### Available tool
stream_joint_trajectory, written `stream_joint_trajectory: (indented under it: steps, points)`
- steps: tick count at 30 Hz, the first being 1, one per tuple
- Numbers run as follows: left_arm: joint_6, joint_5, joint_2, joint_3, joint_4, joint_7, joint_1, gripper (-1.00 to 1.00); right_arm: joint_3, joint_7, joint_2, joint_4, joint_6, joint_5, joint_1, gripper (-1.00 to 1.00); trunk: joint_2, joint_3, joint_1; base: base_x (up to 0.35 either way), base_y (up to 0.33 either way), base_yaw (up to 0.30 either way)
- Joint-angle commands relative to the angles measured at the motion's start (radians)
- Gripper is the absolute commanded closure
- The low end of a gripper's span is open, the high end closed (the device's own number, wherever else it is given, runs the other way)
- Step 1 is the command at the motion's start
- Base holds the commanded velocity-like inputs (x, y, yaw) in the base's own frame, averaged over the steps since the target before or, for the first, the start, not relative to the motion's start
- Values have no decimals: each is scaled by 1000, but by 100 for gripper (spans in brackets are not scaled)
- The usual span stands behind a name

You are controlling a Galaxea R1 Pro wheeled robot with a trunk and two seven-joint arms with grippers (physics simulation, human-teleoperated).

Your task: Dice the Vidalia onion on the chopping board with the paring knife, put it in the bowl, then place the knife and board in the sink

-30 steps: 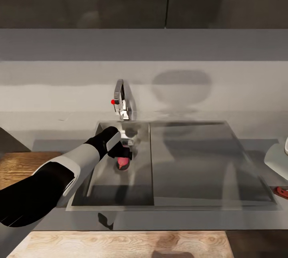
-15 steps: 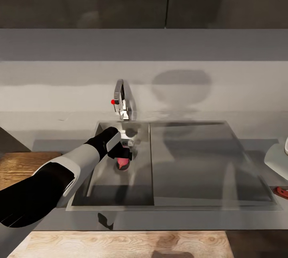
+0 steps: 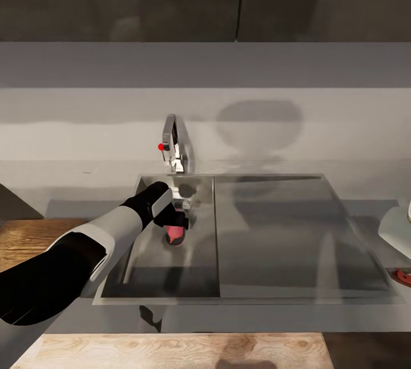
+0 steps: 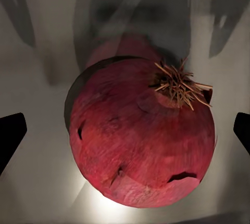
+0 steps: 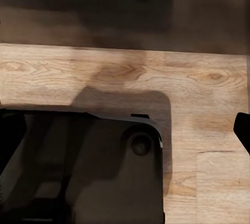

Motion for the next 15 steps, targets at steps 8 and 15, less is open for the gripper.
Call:
stream_joint_trajectory:
  steps: [8,15]
  points:
    - [4,11,0,-6,0,8,-1,-100,1,-13,3,-3,1,10,0,-100,-2,-2,1,3,0,0]
    - [4,11,0,-6,0,9,-1,-100,1,-13,3,-3,1,10,0,-100,-2,-9,1,0,0,0]
